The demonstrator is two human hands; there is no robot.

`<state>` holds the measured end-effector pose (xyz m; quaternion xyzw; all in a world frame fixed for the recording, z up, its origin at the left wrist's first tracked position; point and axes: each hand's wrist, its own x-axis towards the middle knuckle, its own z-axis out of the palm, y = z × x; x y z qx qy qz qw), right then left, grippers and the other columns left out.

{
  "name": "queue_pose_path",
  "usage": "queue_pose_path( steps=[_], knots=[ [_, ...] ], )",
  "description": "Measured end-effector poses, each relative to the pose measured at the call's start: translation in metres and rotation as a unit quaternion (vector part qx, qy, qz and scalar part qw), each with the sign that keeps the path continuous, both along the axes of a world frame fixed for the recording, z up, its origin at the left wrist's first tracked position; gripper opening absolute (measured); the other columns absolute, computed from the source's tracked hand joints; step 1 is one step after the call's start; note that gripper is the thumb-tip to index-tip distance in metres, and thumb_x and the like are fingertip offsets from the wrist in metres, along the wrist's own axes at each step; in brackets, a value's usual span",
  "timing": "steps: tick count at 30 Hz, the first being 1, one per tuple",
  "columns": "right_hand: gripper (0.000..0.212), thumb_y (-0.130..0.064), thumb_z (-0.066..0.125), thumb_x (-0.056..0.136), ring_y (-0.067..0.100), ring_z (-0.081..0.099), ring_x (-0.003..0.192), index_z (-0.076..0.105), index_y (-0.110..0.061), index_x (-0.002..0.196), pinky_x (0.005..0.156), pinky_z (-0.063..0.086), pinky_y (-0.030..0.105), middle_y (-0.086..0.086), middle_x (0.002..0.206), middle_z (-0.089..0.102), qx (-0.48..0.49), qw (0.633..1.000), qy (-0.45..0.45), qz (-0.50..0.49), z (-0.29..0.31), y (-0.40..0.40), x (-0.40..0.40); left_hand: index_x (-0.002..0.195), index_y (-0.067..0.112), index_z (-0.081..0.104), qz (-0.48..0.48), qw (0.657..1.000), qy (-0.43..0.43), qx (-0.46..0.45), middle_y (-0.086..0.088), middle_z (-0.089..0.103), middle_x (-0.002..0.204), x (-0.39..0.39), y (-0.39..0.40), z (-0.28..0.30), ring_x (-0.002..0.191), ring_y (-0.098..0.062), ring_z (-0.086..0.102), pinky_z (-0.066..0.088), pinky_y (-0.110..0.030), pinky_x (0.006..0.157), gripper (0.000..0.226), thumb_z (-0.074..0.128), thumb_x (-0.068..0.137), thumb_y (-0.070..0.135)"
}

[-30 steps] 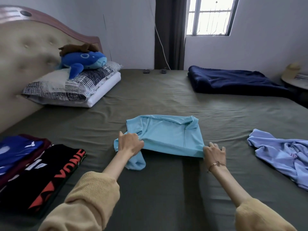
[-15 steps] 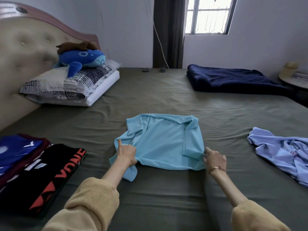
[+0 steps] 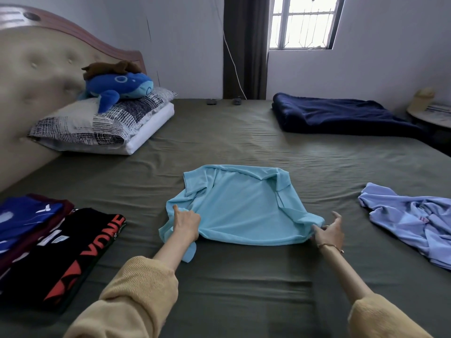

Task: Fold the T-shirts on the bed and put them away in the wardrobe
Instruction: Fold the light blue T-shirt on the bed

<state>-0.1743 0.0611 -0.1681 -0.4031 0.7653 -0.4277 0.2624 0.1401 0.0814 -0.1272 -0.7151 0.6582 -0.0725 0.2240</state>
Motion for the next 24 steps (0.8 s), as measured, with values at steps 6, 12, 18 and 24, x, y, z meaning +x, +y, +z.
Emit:
queue_pose_path(
  steps=[6,12,18,24],
  knots=[
    [0.039,-0.016,0.067,0.076,0.035,0.065,0.094,0.061,-0.01,0.115,0.087,0.051,0.043,0.019,0.103,0.068,0.052,0.995,0.022,0.077,0.007,-0.01,0.011,0.122,0.015,0.051,-0.004,1.0,0.013,-0.016,-0.002,0.061,0.118,-0.002,0.0,-0.002,0.113,-0.022,0.055,0.031,-0.041,0.103,0.029,0.047,0.094,0.022],
    [0.019,-0.009,0.064,0.077,0.023,0.067,0.058,0.07,-0.005,0.095,0.047,0.051,0.024,0.013,0.084,0.07,0.134,0.979,-0.029,0.15,0.022,-0.02,0.029,0.117,0.016,0.055,0.013,0.996,0.069,-0.057,-0.002,0.059,0.118,0.011,-0.012,0.004,0.109,-0.019,0.058,0.036,-0.022,0.063,0.028,0.05,0.091,0.008],
    [0.006,-0.009,0.06,0.077,0.021,0.072,0.067,0.062,-0.008,0.082,0.041,0.037,0.017,0.007,0.077,0.072,0.237,0.945,-0.033,0.222,0.051,-0.026,0.044,0.113,0.016,0.059,0.046,0.988,0.092,-0.111,-0.003,0.057,0.12,0.021,-0.019,0.031,0.113,-0.019,0.055,0.044,-0.027,0.085,0.027,0.051,0.09,0.005],
    [0.011,0.004,0.064,0.071,0.033,0.068,0.065,0.059,-0.005,0.068,0.065,0.058,0.045,0.014,0.073,0.066,0.166,0.959,-0.09,0.211,0.089,-0.032,0.055,0.11,0.016,0.061,0.06,0.982,0.11,-0.138,-0.002,0.059,0.118,0.029,-0.021,0.086,0.111,-0.02,0.058,0.045,-0.027,0.083,0.028,0.049,0.089,0.0]
  ],
)
